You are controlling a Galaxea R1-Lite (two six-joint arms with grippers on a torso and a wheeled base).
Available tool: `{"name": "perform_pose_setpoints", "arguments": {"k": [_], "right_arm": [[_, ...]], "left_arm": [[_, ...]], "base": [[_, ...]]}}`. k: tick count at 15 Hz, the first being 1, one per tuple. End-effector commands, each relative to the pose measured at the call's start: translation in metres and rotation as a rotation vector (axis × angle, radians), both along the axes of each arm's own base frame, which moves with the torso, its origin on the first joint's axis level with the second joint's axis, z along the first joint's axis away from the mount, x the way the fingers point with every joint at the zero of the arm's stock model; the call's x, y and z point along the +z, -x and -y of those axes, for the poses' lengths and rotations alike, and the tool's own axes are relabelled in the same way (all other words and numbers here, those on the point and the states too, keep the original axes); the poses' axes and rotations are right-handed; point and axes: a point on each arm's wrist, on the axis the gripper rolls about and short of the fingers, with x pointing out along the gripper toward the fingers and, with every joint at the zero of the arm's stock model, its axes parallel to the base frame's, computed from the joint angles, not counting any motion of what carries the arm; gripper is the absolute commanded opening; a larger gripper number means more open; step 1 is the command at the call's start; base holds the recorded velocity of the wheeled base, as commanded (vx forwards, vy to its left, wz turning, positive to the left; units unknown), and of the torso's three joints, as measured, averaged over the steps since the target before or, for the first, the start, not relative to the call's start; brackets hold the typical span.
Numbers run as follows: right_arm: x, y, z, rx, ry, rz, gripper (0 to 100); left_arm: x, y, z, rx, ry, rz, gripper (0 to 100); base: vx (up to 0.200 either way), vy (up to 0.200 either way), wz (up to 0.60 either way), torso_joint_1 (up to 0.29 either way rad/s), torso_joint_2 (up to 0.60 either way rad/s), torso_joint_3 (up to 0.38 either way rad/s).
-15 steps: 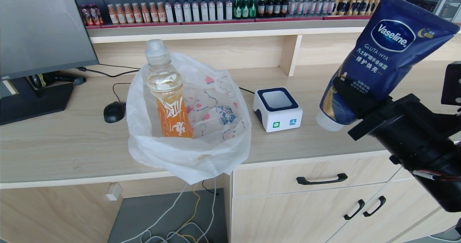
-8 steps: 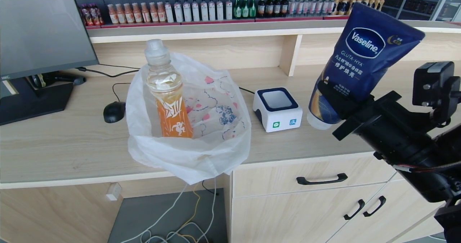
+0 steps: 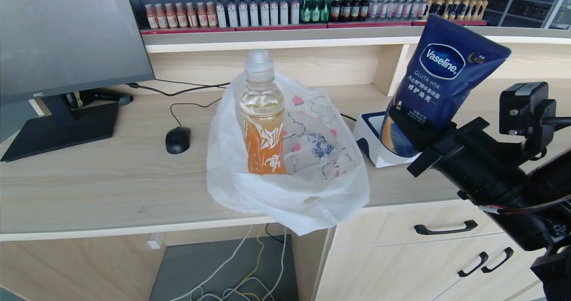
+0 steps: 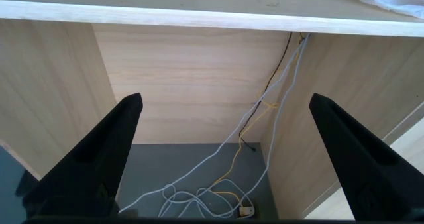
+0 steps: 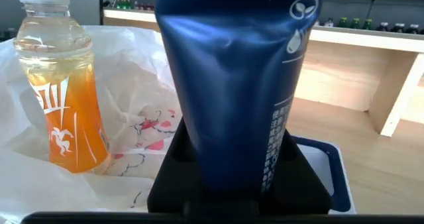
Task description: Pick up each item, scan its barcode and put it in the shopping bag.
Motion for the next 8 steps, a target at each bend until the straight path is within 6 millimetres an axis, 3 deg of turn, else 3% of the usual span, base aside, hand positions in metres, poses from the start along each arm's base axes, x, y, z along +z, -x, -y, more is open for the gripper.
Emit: {"name": "perform_pose_setpoints", "arguments": {"k": [1,8], "right_arm": [[-0.0003,0.0019,0.0021,-0.002,-0.001,-0.001,0],[0.0079,-0.0063,-0.0010,-0.005,-0.022,0.029,0]], "left_arm": [[0.0000,0.0000,0.0000,0.000,0.000,0.000,100],[0.0000,0.0000,0.0000,0.000,-0.003,0.000,100]], "base": [[0.000,0.200,0.00,0.002,0.00,0.002],[0.000,0.000,0.00,0.000,0.00,0.000]]}}
